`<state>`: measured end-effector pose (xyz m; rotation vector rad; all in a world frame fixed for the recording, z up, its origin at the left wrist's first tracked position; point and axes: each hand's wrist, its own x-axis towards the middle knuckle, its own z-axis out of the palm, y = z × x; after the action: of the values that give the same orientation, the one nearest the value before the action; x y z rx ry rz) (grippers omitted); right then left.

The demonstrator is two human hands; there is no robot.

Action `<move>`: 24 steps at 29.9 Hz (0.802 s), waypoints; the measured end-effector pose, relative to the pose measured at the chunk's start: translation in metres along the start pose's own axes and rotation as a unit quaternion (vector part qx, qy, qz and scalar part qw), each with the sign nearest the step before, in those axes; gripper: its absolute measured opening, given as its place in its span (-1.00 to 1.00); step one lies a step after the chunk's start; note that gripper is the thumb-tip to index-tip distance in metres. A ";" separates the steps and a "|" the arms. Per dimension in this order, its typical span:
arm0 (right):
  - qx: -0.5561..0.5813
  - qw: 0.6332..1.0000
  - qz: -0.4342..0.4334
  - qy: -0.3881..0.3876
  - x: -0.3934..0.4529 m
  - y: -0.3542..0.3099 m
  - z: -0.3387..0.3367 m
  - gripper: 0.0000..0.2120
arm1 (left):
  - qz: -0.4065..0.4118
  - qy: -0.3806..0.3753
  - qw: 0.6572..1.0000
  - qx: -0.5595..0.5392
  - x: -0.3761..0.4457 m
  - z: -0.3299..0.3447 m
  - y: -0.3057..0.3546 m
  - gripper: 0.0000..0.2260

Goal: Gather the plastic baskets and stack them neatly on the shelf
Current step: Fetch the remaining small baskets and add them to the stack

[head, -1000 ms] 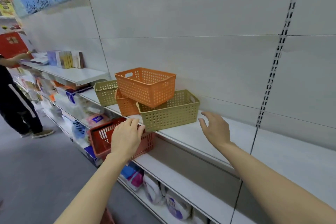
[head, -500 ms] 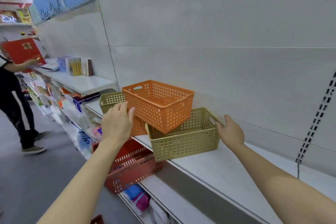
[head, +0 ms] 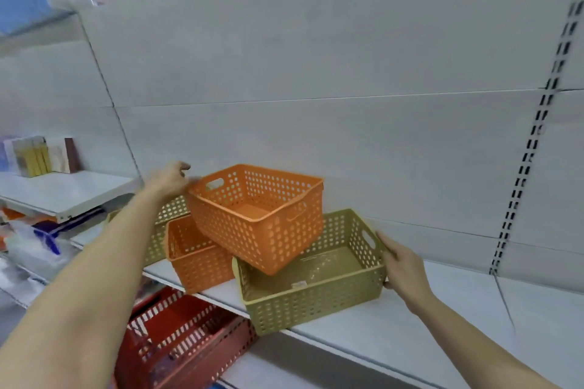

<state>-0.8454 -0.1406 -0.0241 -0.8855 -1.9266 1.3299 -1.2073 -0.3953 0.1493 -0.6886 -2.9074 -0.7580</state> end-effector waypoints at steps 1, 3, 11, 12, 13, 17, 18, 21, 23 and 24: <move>0.004 1.000 0.001 0.012 -0.005 0.005 -0.002 -0.60 | -0.011 -0.029 0.999 -0.031 0.006 0.004 0.001 -0.47; 0.020 0.999 0.005 0.039 -0.017 0.011 -0.006 -0.55 | -0.041 -0.075 0.988 -0.131 0.014 0.014 0.002 -0.52; 0.028 0.990 0.016 0.139 -0.050 0.018 -0.047 -0.54 | -0.040 -0.144 0.974 -0.168 -0.013 0.029 0.028 -0.84; 0.022 0.989 0.009 0.147 -0.056 0.016 -0.052 -0.56 | -0.036 -0.143 0.976 -0.158 -0.018 0.030 0.034 -0.81; 0.016 0.988 0.005 0.152 -0.062 0.014 -0.057 -0.58 | -0.032 -0.138 0.979 -0.148 -0.024 0.030 0.039 -0.78; 0.012 0.983 -0.015 0.185 -0.088 0.013 -0.091 -0.62 | -0.031 -0.145 0.974 -0.169 -0.058 0.034 0.059 -0.72; 0.013 0.981 -0.016 0.192 -0.096 0.015 -0.103 -0.62 | -0.024 -0.146 0.969 -0.198 -0.072 0.037 0.066 -0.72; 0.009 0.977 0.006 0.212 -0.122 0.020 -0.141 -0.59 | -0.007 -0.084 0.951 -0.298 -0.131 0.051 0.092 -0.54; 0.018 0.973 0.032 0.226 -0.141 0.027 -0.170 -0.58 | 0.023 0.021 0.945 -0.327 -0.179 0.065 0.109 -0.56; 0.030 0.970 0.042 0.238 -0.152 0.032 -0.184 -0.58 | 0.041 0.080 0.946 -0.311 -0.203 0.074 0.116 -0.57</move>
<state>-0.6056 -0.1578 -0.0184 -1.1461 -1.4843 1.0915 -0.9701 -0.3521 0.1035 -0.7326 -2.4574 -1.6568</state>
